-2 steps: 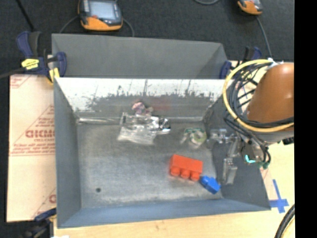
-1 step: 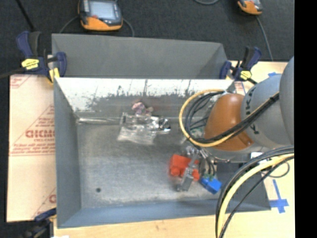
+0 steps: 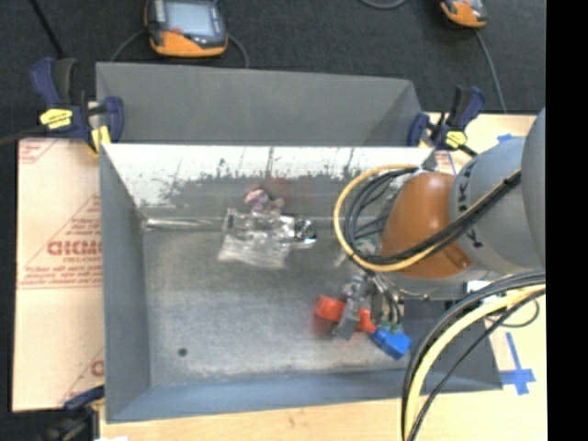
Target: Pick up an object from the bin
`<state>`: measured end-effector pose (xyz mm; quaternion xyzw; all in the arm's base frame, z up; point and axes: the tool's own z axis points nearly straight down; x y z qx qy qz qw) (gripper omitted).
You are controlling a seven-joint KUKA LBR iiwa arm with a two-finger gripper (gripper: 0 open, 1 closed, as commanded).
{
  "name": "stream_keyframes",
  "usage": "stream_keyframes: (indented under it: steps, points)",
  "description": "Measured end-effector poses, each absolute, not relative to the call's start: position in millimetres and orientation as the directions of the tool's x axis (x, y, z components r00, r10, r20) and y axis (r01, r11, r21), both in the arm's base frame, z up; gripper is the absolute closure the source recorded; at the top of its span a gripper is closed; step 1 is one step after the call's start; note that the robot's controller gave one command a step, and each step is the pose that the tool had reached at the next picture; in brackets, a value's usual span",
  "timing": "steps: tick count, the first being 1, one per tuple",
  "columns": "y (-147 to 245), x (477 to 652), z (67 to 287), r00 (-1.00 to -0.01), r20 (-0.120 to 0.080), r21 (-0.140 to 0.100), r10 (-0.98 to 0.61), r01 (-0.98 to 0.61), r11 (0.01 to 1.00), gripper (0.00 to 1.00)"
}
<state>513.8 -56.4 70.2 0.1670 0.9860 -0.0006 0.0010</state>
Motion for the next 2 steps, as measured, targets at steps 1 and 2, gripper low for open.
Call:
stream_keyframes:
  steps: [1, 2]
  points:
    - [-39.9, 502.4, 175.4, -0.94, -0.009, 0.003, 0.34, 0.34, 0.94, 1.0]
    - [-53.9, 495.1, 356.2, -0.95, -0.013, 0.002, 0.312, 0.312, 0.95, 1.0]
